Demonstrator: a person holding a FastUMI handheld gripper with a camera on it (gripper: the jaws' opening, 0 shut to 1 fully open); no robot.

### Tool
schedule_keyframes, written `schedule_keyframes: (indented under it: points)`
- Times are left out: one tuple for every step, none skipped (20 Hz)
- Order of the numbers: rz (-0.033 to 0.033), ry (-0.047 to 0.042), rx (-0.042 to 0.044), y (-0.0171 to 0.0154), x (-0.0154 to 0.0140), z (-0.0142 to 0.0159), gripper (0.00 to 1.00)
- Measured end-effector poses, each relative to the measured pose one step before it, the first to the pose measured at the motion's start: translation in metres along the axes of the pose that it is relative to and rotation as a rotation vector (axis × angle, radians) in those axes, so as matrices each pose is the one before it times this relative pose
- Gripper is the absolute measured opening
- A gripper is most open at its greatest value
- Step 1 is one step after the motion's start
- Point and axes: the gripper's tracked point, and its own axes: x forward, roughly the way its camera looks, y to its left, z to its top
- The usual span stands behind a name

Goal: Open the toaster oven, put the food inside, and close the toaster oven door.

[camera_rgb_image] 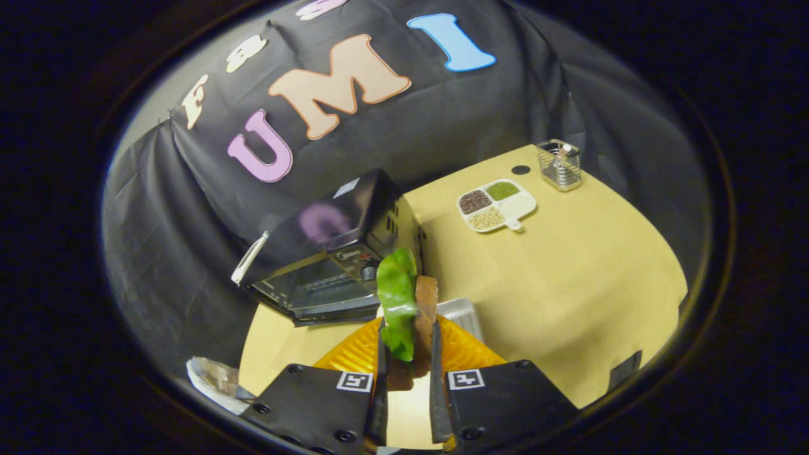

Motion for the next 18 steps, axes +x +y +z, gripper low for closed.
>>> schedule_keyframes:
  points:
    - [-0.00141, 0.00773, -0.00648, 0.00665, 0.00432, -0.0073, 0.29]
    - [-0.00153, 0.01022, -0.01254, 0.00688, 0.00559, -0.00881, 0.29]
    - [-0.00664, -0.00209, -0.01405, 0.00634, 0.0025, -0.00638, 0.29]
    - [-0.01824, 0.00679, -0.01622, 0.002, 0.00446, -0.00364, 0.29]
    - [-0.00685, 0.00677, -0.01079, 0.0028, 0.00195, -0.00588, 0.29]
    - [-0.00445, 0.00443, -0.00612, 0.0034, 0.00247, -0.00325, 0.29]
    - [-0.001, 0.0002, -0.00408, 0.00292, 0.0012, -0.00279, 0.29]
    - [0.00011, -0.00375, 0.00252, 0.00274, 0.00224, 0.00113, 0.29]
    - [-0.00064, 0.00227, 0.00876, 0.00305, 0.00256, -0.00099, 0.29]
    - [0.00109, 0.00135, 0.0164, 0.00348, 0.00285, -0.00004, 0.29]
    - [-0.0014, -0.0022, 0.01586, 0.00316, 0.00278, 0.00063, 0.29]
    - [0.00171, -0.00642, 0.0152, 0.00455, 0.00219, 0.00207, 0.29]
    - [0.01028, -0.00301, 0.01814, 0.00625, 0.00329, -0.00038, 0.29]
    - [0.01726, -0.00078, 0.02996, 0.0086, 0.00356, -0.00045, 0.29]
    - [0.0122, -0.00026, 0.03045, 0.0086, 0.00339, -0.00159, 0.29]
    - [0.01313, -0.00238, 0.02422, 0.00833, 0.00467, -0.00057, 0.29]
    - [0.0148, -0.00493, 0.01983, 0.00954, 0.00587, -0.00178, 0.29]
    - [0.01632, -0.00268, 0.02161, 0.00981, 0.00588, -0.00086, 0.29]
